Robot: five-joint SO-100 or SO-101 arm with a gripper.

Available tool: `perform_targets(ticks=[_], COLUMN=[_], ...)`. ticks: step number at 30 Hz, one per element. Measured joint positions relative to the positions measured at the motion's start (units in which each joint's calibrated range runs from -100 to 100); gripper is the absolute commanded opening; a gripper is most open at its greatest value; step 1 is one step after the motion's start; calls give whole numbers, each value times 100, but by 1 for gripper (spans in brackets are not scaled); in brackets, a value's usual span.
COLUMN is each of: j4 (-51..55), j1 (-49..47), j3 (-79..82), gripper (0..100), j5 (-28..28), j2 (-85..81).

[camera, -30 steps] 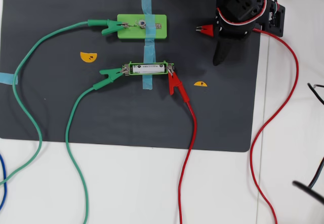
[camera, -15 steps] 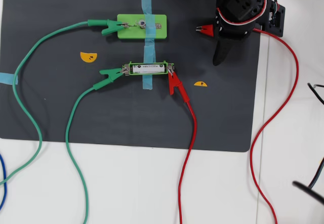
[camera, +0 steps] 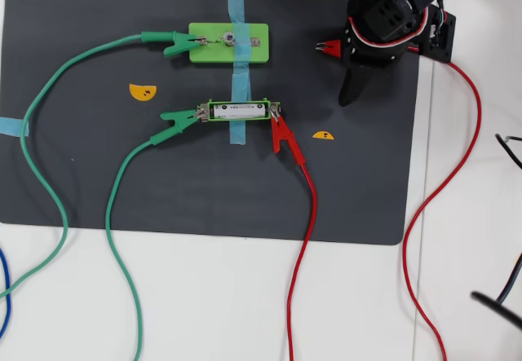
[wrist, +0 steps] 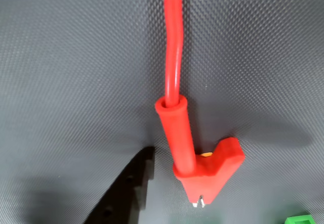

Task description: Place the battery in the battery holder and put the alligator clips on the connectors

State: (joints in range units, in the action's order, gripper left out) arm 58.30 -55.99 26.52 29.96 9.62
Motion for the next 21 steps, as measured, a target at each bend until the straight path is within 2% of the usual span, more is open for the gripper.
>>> perform_targets(ticks=[9,12,18,21], j4=[94,789,1141,1141], j1=[0,0,0,0], j3=[-204,-880,-1146,-1146], gripper=[36,36,36,32], j5=[0,0,0,0], j2=[210,714,1000,1000])
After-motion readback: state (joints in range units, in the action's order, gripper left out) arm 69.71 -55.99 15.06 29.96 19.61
